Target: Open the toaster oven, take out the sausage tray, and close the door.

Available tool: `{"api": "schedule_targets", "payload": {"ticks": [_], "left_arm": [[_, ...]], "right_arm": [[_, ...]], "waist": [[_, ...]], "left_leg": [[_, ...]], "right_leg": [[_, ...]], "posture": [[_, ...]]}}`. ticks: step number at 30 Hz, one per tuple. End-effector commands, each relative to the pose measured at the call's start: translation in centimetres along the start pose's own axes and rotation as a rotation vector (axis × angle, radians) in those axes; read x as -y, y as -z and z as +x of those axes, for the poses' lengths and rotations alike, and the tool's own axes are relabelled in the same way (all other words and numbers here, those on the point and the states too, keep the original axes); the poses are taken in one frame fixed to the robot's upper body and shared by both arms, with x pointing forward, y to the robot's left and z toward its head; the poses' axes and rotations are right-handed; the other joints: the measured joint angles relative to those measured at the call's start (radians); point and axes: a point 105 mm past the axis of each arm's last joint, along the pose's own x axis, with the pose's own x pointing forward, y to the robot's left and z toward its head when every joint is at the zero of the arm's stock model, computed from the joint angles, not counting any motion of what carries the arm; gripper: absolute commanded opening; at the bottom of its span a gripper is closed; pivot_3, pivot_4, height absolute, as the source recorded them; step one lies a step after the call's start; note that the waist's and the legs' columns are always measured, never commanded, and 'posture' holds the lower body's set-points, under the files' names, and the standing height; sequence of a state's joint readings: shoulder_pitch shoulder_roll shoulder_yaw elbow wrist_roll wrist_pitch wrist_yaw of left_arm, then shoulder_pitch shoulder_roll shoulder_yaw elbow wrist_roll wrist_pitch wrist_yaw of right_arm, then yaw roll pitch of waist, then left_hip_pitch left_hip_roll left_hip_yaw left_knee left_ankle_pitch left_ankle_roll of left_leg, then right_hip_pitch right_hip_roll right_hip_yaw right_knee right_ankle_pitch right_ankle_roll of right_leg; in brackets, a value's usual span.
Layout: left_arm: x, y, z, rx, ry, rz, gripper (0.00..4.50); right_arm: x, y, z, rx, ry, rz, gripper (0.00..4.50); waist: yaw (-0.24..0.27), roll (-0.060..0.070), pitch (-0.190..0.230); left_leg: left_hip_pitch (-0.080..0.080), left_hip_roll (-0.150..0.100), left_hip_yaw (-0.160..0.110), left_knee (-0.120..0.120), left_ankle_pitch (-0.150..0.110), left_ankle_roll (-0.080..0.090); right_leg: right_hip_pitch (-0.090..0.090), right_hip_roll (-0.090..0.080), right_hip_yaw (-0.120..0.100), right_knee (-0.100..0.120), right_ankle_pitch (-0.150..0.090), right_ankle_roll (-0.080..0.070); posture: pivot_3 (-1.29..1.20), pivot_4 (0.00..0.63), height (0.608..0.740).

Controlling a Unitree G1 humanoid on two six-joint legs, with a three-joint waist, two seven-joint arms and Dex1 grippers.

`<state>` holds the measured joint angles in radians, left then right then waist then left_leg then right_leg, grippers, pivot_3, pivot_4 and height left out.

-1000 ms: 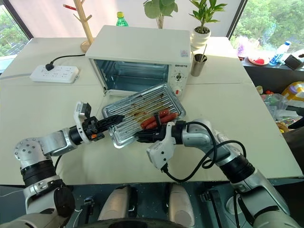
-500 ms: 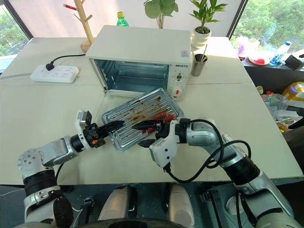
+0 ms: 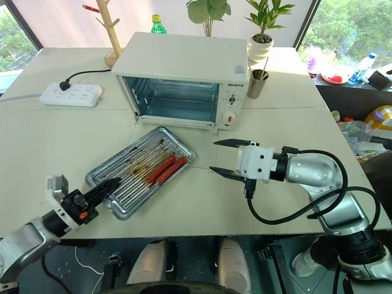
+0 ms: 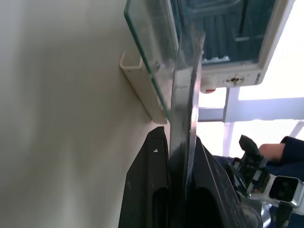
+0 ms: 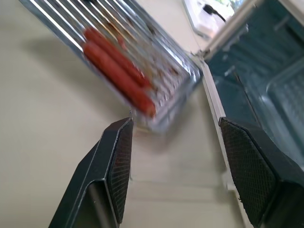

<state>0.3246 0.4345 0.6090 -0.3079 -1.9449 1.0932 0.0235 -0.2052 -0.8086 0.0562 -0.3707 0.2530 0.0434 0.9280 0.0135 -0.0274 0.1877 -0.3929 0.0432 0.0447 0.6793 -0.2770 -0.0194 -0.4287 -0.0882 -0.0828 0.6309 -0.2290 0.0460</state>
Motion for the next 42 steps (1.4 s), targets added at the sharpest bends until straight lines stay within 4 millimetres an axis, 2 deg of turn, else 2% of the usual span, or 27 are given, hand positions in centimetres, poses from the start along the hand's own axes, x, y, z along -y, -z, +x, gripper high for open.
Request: {"api": "schedule_targets", "payload": {"ticks": [1, 8, 12, 16, 20, 27, 32, 35, 42], "left_arm": [[1.7, -0.2, -2.1, 0.11, 0.058, 0.03, 0.0], [1.7, -0.1, -5.9, 0.354, 0.021, 0.0, 0.0], [1.6, -0.7, -7.7, 0.487, -0.005, 0.0, 0.0], [1.4, -2.3, -9.7, 0.628, -0.021, 0.022, 0.0], [1.0, -3.5, -11.0, 0.701, -0.045, 0.034, 0.0], [0.3, -4.4, -11.5, 0.705, -0.069, 0.032, 0.0], [0.1, -5.1, -11.3, 0.677, -0.078, 0.043, 0.0], [0.1, -5.7, -11.0, 0.656, -0.077, 0.05, 0.0], [-0.1, -6.2, -10.1, 0.588, -0.067, 0.046, 0.0]], "right_arm": [[0.5, 2.6, -1.0, -0.065, 0.047, 0.102, 2.9], [-0.1, 7.2, -0.2, -0.139, 0.055, 0.281, 2.9], [0.3, 8.4, 0.5, -0.148, 0.061, 0.323, 2.9], [1.1, 9.1, 1.8, -0.142, 0.08, 0.349, 2.9], [1.3, 8.6, 3.6, -0.114, 0.052, 0.347, 2.9], [1.8, 7.4, 5.4, -0.059, 0.053, 0.361, 2.9], [5.4, 5.1, 5.2, 0.01, 0.14, 0.36, 2.9], [7.1, 4.5, 4.8, 0.032, 0.197, 0.396, 2.9], [5.0, 4.7, 4.0, 0.006, 0.17, 0.394, 2.9]], "waist": [[0.0, 0.001, 0.0], [-0.002, 0.002, 0.002], [-0.003, 0.004, 0.003], [-0.003, 0.003, 0.003], [-0.001, 0.003, 0.003], [-0.001, 0.002, 0.003], [-0.002, 0.003, 0.003], [-0.003, 0.003, 0.003], [0.0, 0.002, 0.002]], "left_leg": [[0.0, 0.0, 0.0, 0.0, -0.001, 0.0], [-0.001, 0.001, 0.001, 0.0, -0.003, -0.001], [-0.002, 0.001, 0.001, 0.0, -0.004, -0.001], [-0.006, 0.002, 0.001, 0.001, -0.004, -0.001], [-0.013, 0.002, 0.001, 0.002, -0.004, 0.0], [-0.014, 0.0, 0.002, 0.003, -0.004, 0.0], [-0.015, 0.001, 0.002, 0.003, -0.004, 0.0], [-0.015, 0.001, 0.002, 0.003, -0.004, 0.0], [-0.015, 0.003, 0.003, 0.003, -0.004, 0.0]], "right_leg": [[0.0, 0.0, 0.0, -0.001, 0.0, 0.0], [-0.001, 0.001, 0.0, -0.003, -0.002, 0.004], [-0.002, 0.002, 0.0, -0.003, -0.003, 0.004], [-0.005, 0.006, 0.0, -0.004, -0.003, 0.004], [-0.011, 0.008, 0.0, -0.003, -0.001, 0.001], [-0.012, 0.009, -0.001, -0.002, 0.0, 0.0], [-0.013, 0.009, -0.001, -0.001, 0.0, 0.0], [-0.013, 0.009, -0.001, -0.001, 0.0, 0.0], [-0.013, 0.01, -0.001, -0.001, 0.0, 0.0]], "posture": [[0.0, 0.15, 0.717], [0.0, 0.15, 0.717], [0.0, 0.15, 0.717], [0.0, 0.15, 0.717], [0.0, 0.15, 0.717], [0.0, 0.15, 0.717], [0.0, 0.15, 0.717], [0.0, 0.15, 0.717], [0.0, 0.15, 0.717]]}}
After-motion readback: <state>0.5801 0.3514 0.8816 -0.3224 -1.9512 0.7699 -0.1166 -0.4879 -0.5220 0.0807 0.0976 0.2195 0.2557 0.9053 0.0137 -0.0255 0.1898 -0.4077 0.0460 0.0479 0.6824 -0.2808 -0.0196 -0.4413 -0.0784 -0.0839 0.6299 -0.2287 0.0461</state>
